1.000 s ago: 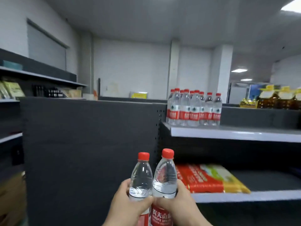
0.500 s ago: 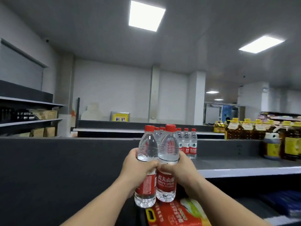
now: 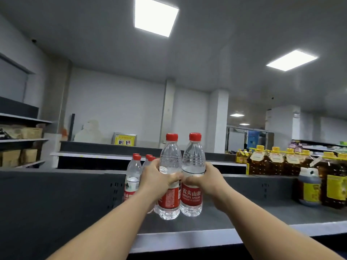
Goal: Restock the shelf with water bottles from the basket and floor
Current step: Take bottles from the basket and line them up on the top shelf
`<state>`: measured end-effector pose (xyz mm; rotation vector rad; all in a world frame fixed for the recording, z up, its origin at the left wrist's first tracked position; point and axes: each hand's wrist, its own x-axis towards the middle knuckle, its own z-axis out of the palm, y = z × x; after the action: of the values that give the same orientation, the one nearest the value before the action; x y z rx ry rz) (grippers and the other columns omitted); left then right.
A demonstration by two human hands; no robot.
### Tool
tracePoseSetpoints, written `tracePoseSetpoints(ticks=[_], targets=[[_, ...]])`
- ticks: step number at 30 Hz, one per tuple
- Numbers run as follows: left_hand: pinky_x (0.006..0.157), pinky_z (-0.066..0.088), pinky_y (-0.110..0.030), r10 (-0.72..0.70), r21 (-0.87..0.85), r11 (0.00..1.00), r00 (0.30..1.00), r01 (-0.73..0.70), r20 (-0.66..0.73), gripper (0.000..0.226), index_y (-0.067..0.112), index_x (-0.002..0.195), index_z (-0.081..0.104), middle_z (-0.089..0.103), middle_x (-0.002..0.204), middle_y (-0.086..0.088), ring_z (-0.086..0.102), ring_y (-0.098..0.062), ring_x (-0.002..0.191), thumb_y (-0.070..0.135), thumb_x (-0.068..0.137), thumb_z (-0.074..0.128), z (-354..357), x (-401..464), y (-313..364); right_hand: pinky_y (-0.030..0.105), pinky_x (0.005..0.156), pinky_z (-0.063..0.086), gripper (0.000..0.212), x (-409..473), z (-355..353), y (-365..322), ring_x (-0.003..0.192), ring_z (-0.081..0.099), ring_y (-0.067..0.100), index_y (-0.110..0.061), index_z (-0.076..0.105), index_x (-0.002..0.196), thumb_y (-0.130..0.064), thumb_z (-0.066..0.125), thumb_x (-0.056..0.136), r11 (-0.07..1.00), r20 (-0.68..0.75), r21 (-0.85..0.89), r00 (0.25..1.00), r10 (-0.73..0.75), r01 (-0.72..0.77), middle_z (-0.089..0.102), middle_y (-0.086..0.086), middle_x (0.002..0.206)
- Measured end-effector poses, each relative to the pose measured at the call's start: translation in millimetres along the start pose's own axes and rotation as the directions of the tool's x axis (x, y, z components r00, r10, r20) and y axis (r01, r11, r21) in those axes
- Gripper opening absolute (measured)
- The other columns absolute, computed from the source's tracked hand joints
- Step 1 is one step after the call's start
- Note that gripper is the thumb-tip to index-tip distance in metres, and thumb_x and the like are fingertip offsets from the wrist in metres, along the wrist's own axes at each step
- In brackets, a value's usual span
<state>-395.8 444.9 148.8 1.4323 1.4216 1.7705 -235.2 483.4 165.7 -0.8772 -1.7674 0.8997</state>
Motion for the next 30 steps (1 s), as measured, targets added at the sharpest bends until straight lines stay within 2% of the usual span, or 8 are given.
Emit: tracePoseSetpoints(ticks=[3,5,8,11,16,21,26,30], targets=[[0.069,0.053,-0.03,-0.016,0.078,0.997,0.998,0.021,-0.067,0.051,0.034,0.102,0.057,0.068,0.098,0.01,0.064,-0.01,0.084,0.031,0.062,0.088,49.5,48.5,-22.8,0.032,0.076,0.057,0.036,57.1,-29.2,39.6,0.081,0.074,0.013,-0.031,0.068,0.089,-0.009,0.085,0.065,0.999,0.031,-0.033,0.999,0.024,-0.022,0.078,-0.006,0.087],[0.076,0.055,-0.035,-0.033,0.161,0.986,0.992,0.052,-0.12,0.058,0.027,0.112,0.057,0.067,0.105,0.006,0.064,-0.015,0.09,0.032,0.063,0.087,74.7,74.8,-42.1,0.038,0.083,0.057,0.041,87.3,-38.6,67.2,0.087,0.073,0.015,-0.03,0.067,0.095,-0.011,0.086,0.064,0.998,0.036,-0.042,0.998,0.05,-0.049,0.077,-0.003,0.091],[0.083,0.052,-0.035,-0.032,0.314,0.945,0.978,0.096,-0.204,0.058,0.022,0.111,0.057,0.055,0.113,0.004,0.058,-0.016,0.095,0.037,0.063,0.084,100.6,101.0,-68.6,0.043,0.087,0.058,0.046,120.5,-42.3,108.7,0.088,0.073,0.016,-0.024,0.066,0.101,-0.013,0.086,0.062,0.995,0.042,-0.039,0.995,0.094,-0.092,0.077,-0.001,0.094],[0.086,0.053,-0.039,-0.036,0.419,0.897,0.969,0.139,-0.245,0.06,0.019,0.116,0.054,0.056,0.117,-0.001,0.058,-0.022,0.102,0.036,0.065,0.082,117.6,118.2,-90.5,0.043,0.084,0.059,0.042,143.6,-38.2,142.3,0.084,0.073,0.015,-0.027,0.065,0.093,-0.016,0.086,0.059,0.994,0.026,-0.014,0.994,0.107,-0.107,0.076,-0.002,0.09],[0.072,0.043,-0.028,-0.004,0.516,0.844,0.963,0.149,-0.271,0.065,0.018,0.126,0.042,0.055,0.121,-0.001,0.055,-0.02,0.101,0.024,0.072,0.077,133.3,137.6,-113.3,0.047,0.081,0.059,0.046,172.2,-21.7,178.9,0.084,0.072,0.02,-0.028,0.062,0.089,-0.017,0.087,0.052,0.988,-0.026,0.037,0.989,0.148,-0.147,0.074,0.0,0.093],[0.082,0.046,-0.032,0.008,0.643,0.746,0.963,0.172,-0.268,0.07,0.014,0.133,0.035,0.054,0.127,-0.004,0.055,-0.024,0.112,0.03,0.077,0.074,142.9,145.2,-125.4,0.046,0.075,0.061,0.044,190.9,-15.7,200.2,0.075,0.074,0.019,-0.043,0.067,0.08,-0.022,0.086,0.046,0.989,-0.029,0.041,0.989,0.145,-0.144,0.077,-0.008,0.075],[0.094,0.043,-0.031,0.076,0.763,0.625,0.96,0.164,-0.268,0.075,0.01,0.146,0.021,0.044,0.139,-0.008,0.045,-0.024,0.125,0.029,0.088,0.065,152.3,142.9,-131.0,0.047,0.077,0.061,0.06,197.3,-18.4,208.5,0.077,0.076,0.022,-0.021,0.067,0.093,-0.024,0.09,0.038,0.974,0.025,0.106,0.98,0.197,-0.199,0.079,0.002,0.084],[0.073,0.048,-0.026,0.135,0.868,0.482,0.969,0.118,-0.206,0.059,0.005,0.129,0.032,0.045,0.125,-0.012,0.058,-0.024,0.106,0.029,0.087,0.067,149.3,142.0,-126.1,0.038,0.074,0.061,0.059,195.7,-18.7,207.8,0.078,0.076,0.018,-0.022,0.064,0.098,-0.021,0.094,0.047,0.979,0.071,0.085,0.981,0.18,-0.186,0.078,-0.002,0.086]])
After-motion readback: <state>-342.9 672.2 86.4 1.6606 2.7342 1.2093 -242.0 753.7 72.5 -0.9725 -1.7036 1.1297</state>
